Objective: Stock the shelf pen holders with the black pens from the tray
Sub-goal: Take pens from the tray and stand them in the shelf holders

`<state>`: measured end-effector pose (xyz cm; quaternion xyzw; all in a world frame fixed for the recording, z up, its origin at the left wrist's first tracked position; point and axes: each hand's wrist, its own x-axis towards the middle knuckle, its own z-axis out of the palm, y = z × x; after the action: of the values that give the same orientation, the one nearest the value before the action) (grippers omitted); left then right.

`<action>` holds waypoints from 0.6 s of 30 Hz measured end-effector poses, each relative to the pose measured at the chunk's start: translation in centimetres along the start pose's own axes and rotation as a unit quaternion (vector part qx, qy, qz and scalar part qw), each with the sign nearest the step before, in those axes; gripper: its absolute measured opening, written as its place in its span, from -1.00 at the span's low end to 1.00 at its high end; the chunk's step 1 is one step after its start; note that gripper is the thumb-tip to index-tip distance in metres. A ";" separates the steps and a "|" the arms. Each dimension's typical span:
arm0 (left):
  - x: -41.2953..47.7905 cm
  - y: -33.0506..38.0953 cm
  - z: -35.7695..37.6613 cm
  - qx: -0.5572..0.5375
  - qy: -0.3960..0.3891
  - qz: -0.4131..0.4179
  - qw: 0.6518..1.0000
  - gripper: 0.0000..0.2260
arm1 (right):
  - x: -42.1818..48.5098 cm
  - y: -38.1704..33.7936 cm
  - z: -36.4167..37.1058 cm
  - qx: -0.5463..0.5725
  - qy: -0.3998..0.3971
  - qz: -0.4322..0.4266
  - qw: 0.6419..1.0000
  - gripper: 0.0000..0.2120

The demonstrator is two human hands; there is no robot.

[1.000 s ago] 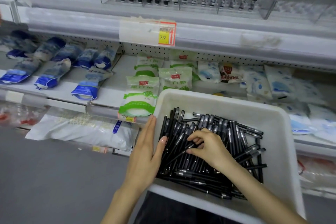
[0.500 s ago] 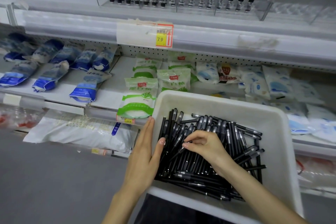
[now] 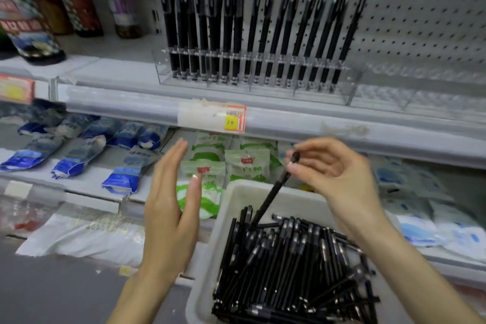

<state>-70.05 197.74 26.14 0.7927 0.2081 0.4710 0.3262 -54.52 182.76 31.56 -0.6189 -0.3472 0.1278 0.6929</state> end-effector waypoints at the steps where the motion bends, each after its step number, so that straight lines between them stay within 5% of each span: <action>1: 2.0 0.6 -0.4 -0.001 0.034 0.021 0.999 -0.58 | 1.1 -2.3 0.1 0.002 -0.003 -0.045 0.999 -0.73; 5: 10.1 1.7 -1.3 0.032 0.107 0.055 0.992 -0.55 | 5.9 -9.8 0.9 0.016 -0.017 -0.187 0.982 -0.79; 10: 16.2 -0.3 0.0 0.037 0.054 -0.034 0.997 -0.47 | 12.0 -14.6 2.4 -0.023 0.028 -0.282 0.959 -0.83; 18: 16.8 -1.6 0.4 0.039 0.039 -0.045 0.997 -0.30 | 17.7 -13.4 3.9 -0.146 0.067 -0.281 0.946 -0.80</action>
<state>-61.87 209.39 35.15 0.7757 0.2740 0.4782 0.3074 -47.53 193.78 49.93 -0.5975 -0.4748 -0.1653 0.6247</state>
